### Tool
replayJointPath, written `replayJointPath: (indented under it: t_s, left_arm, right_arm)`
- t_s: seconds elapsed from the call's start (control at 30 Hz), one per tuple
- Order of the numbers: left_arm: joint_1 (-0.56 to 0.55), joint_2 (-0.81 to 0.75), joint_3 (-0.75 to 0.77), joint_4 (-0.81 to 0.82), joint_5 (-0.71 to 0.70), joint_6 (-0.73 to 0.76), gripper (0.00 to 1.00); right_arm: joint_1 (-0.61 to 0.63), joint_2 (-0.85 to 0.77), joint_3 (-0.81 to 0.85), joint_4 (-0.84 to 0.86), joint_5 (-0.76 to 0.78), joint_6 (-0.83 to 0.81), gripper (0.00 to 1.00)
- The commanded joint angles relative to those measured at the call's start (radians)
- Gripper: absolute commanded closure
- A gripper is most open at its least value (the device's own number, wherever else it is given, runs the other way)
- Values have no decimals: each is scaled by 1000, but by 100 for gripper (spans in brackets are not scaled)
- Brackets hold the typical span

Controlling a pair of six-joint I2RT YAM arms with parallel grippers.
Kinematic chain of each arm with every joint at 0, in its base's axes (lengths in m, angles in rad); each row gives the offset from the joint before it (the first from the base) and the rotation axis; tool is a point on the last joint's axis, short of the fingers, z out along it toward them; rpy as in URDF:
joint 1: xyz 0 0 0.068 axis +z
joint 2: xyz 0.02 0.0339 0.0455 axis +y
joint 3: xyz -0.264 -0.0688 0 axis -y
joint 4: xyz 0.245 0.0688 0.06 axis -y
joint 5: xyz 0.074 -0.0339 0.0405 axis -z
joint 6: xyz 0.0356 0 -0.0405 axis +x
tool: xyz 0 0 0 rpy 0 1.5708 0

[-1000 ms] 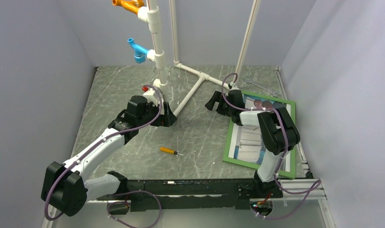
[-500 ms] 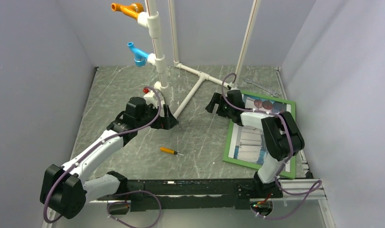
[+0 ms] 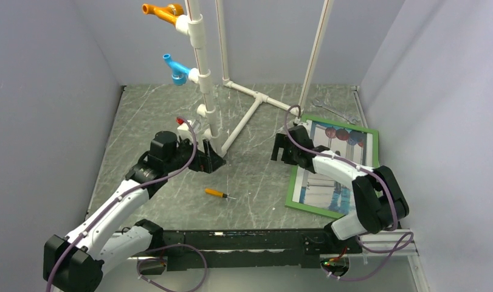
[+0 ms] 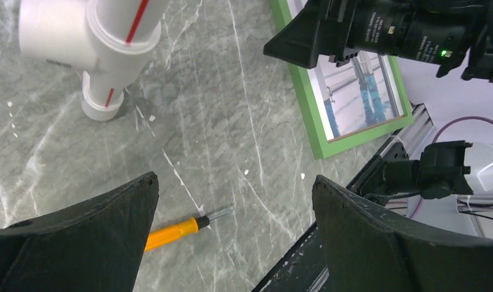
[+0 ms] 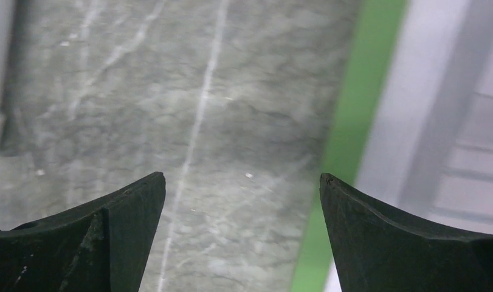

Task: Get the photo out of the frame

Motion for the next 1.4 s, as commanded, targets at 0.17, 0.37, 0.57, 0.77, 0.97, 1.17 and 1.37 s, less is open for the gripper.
replayJointPath:
  t_s: [0.17, 0.37, 0.57, 0.77, 0.97, 1.17, 1.37]
  left_arm:
    - [-1, -50, -83, 76, 143, -71, 1]
    - [-84, -54, -105, 85, 106, -92, 1]
    - [-223, -27, -130, 159, 46, -147, 1]
    - [-299, 11, -116, 185, 21, -168, 1]
    - [-326, -12, -121, 164, -19, -160, 1]
    - [-328, -6, -165, 224, -32, -176, 1]
    - [-328, 20, -167, 235, -20, -187, 1]
  right_arm:
    - [-5, -85, -25, -234, 251, 116, 12]
    - [4, -35, -23, -241, 249, 129, 29]
    - [57, -2, -21, -239, 291, 179, 44]
    - [94, 58, 8, -284, 345, 261, 61]
    - [127, 56, 4, -310, 404, 289, 62]
    - [156, 19, -19, -272, 383, 297, 74]
    - [183, 31, -10, -228, 315, 326, 83]
